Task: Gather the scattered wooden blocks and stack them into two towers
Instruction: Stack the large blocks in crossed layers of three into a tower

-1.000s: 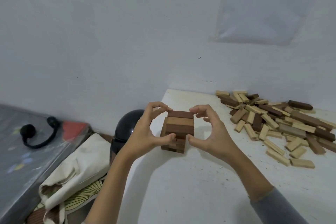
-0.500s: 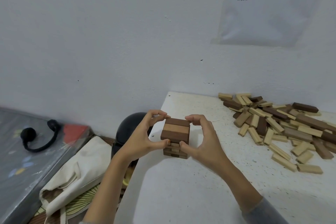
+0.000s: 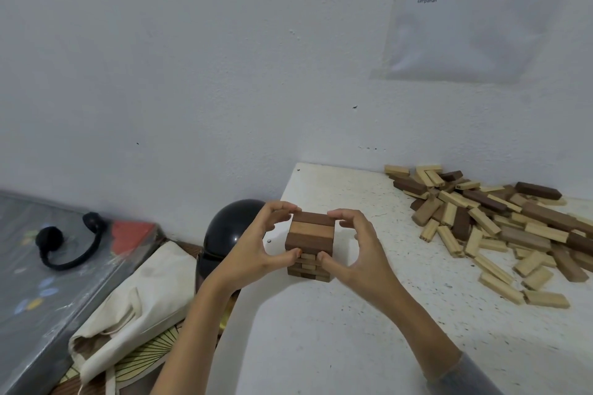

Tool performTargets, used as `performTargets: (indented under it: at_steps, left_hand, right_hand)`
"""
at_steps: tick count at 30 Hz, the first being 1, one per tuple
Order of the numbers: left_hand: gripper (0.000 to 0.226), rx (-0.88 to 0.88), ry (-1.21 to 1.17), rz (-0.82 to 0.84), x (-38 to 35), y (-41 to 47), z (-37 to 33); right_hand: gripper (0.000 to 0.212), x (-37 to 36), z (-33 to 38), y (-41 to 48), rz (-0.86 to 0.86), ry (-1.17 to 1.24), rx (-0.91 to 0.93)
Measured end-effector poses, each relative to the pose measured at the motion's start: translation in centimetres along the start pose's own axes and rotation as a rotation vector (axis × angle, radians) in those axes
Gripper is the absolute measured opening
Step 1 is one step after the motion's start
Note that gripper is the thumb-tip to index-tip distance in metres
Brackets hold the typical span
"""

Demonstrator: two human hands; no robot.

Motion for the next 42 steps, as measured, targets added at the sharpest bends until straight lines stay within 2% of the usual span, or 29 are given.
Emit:
performTargets:
  at_steps: [5,7,10,12,15,18,20,24,30,32,34,36,42]
  left_hand:
    - [0.088,0.029,-0.035,0.058,-0.4,-1.8,-0.1]
    - [0.076,0.069,-0.104,0.005,-0.4,-1.5,0.5]
    - [0.044,0.303,-0.343,-0.113,-0.6,-0.3,1.9]
    - [0.033,0.327,-0.454,-0.168,-1.4,-0.7,1.5]
    - [0.048,0.339,-0.555,-0.243,-2.6,-1.8,1.2]
    - [0.057,0.354,-0.577,-0.235,-3.7,-1.3,0.4]
    - [0.058,0.377,-0.573,-0.235,-4.4,-1.3,0.2]
    - [0.045,0.396,-0.593,-0.253,-5.1,-1.4,-0.2]
    - [0.062,0.386,-0.572,-0.247,-5.1,-1.4,-0.1]
    - [0.056,0.384,-0.573,-0.248,-5.0,-1.5,0.0]
    - [0.057,0.386,-0.587,-0.255,-4.8,-1.5,-0.1]
    - [0.059,0.391,-0.605,-0.256,-4.9,-1.5,0.2]
    - [0.045,0.418,-0.620,-0.291,-5.0,-1.5,0.3]
  right_hand:
    - [0.075,0.2,-0.4,-0.8,0.073,0.081,0.011]
    - [0.071,0.2,-0.6,-1.2,0.053,0.192,-0.024]
    - [0.062,-0.1,-1.4,-1.6,-0.100,0.406,-0.134]
    - [0.061,-0.9,-1.6,-1.9,-0.150,0.490,-0.195]
    - [0.051,-2.7,-1.8,-1.8,-0.132,0.588,-0.241]
    - [0.062,-4.3,-2.0,-1.3,-0.114,0.627,-0.290]
    - [0.071,-5.0,-2.3,-0.9,-0.083,0.661,-0.321]
    - [0.050,-5.2,-2.6,-0.6,-0.107,0.737,-0.361]
    - [0.056,-5.8,-2.8,-0.4,-0.129,0.758,-0.382]
    - [0.070,-5.9,-2.8,-0.2,-0.130,0.758,-0.364]
    - [0.097,-6.1,-2.9,-0.1,-0.134,0.753,-0.359]
    - [0.110,-6.2,-2.8,-0.1,-0.142,0.754,-0.351]
    - [0.106,-6.7,-2.9,0.0,-0.150,0.792,-0.327]
Point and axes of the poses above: each hand's wrist, its own y-axis towards the middle knuckle, its own x-axis out of the back of the hand, z = x × y, the point moved 7 cm from there along y, towards the middle knuckle, and after that the axes turned 7 degrees about y, right-handed, at the moved point
